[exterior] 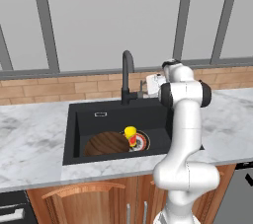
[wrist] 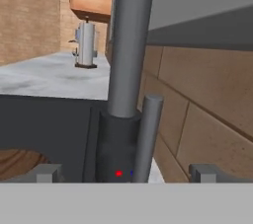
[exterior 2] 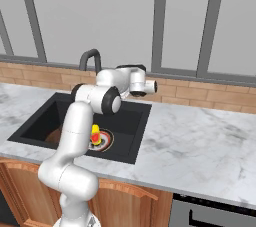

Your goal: Pick the cup and bowl and place them in the sink. Then turn on the water.

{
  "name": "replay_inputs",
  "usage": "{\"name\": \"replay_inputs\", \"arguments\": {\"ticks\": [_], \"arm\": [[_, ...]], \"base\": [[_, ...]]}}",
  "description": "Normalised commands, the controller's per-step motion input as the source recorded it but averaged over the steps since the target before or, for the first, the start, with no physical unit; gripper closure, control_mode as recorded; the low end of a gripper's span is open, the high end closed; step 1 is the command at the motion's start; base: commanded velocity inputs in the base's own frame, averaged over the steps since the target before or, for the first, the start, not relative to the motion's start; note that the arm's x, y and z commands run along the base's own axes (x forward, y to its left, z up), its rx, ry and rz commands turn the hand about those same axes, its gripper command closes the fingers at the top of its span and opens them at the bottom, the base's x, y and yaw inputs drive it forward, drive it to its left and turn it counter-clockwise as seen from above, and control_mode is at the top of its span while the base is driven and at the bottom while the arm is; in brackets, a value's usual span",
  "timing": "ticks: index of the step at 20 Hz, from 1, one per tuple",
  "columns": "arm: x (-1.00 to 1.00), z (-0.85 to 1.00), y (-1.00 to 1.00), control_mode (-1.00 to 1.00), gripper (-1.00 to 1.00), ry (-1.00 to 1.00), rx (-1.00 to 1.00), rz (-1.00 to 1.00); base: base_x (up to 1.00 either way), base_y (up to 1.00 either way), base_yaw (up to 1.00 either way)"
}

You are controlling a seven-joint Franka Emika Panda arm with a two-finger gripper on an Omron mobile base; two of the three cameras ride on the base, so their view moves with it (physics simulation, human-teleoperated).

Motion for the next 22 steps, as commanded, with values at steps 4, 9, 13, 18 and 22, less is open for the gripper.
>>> {"name": "replay_inputs", "arguments": {"ticks": [4,9,13,18,22], "arm": [[0.23,0.18,0.38,-1.00,-1.00,0.09,0.00,0.03],[0.17,0.22,0.38,-1.00,-1.00,0.14,0.00,0.05],[0.17,0.19,0.38,-1.00,-1.00,0.18,0.00,0.05],[0.16,0.14,0.41,-1.00,-1.00,0.17,0.01,0.07],[0.08,0.01,0.47,-1.00,-1.00,0.08,0.03,0.06]], "base": [[0.00,0.00,0.00],[0.00,0.00,0.00],[0.00,0.00,0.00],[0.00,0.00,0.00],[0.00,0.00,0.00]]}}
